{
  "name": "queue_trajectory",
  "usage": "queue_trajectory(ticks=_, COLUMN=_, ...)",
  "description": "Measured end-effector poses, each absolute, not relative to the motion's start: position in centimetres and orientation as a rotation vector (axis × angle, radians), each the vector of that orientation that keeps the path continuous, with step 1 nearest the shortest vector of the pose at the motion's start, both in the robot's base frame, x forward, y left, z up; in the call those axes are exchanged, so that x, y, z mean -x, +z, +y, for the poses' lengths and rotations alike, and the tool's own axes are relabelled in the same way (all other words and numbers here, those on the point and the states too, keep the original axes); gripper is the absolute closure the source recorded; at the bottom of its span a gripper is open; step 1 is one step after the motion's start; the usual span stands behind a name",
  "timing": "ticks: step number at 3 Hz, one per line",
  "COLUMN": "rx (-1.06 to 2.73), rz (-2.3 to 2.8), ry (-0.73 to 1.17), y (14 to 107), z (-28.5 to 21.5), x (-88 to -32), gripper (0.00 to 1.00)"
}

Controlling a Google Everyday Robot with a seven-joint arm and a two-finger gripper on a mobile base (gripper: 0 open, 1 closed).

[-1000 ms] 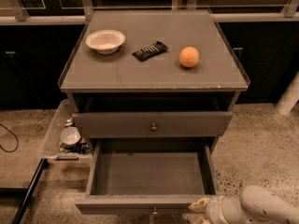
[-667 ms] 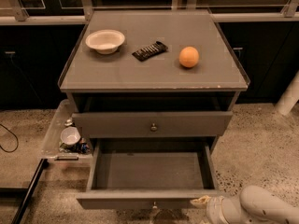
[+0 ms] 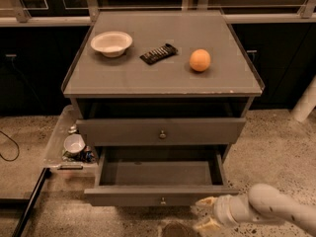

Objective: Close middle drawer

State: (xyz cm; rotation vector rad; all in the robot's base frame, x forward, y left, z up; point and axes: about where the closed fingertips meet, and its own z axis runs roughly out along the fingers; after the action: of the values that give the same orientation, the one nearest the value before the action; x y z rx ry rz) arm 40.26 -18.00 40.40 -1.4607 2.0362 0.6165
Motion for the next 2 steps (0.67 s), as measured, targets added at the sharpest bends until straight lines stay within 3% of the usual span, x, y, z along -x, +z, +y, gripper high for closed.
queue_trajectory(ticks=1, rx=1.494, rz=1.98, ry=0.609, y=39.8, z=-17.63, x=-46.03, gripper=0.66)
queue_trajectory(ticks=2, rx=1.494, rz=1.979, ry=0.607, y=39.86, z=-17.63, x=-46.06, gripper=0.89)
